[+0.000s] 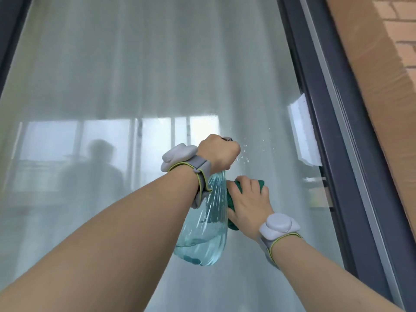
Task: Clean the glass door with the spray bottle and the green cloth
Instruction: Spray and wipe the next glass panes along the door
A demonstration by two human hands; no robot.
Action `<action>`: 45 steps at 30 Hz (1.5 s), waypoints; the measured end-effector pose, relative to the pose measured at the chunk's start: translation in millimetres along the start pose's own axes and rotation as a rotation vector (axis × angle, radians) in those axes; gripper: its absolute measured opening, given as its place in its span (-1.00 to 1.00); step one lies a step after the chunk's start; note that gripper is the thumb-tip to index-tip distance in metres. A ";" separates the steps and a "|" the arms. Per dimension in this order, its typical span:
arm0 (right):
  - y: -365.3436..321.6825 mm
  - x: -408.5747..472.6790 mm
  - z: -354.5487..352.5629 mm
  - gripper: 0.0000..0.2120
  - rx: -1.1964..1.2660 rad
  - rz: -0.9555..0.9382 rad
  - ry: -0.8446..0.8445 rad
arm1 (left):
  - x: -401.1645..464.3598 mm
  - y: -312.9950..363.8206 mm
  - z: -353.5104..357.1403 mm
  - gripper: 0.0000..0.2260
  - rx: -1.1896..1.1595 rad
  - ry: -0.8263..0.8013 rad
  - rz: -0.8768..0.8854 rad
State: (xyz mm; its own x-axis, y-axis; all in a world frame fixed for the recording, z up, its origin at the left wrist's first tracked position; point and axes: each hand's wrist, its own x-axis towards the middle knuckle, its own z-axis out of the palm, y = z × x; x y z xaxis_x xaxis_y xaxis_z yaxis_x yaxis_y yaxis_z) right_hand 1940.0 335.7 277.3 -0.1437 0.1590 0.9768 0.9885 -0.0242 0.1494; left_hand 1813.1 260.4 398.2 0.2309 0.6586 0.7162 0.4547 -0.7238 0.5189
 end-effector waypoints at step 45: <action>66.6 111.4 -15.0 -0.54 -0.020 0.630 0.128 | -13.0 -10.4 -46.6 -0.80 0.046 0.236 0.044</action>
State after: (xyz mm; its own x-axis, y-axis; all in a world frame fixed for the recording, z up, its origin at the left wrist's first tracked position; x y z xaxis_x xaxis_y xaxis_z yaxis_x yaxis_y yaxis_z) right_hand 1989.2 337.0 398.4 0.4585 -0.0110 0.8886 0.8843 -0.0930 -0.4575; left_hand 1765.3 249.8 405.2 0.0465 0.5564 0.8296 0.4884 -0.7371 0.4670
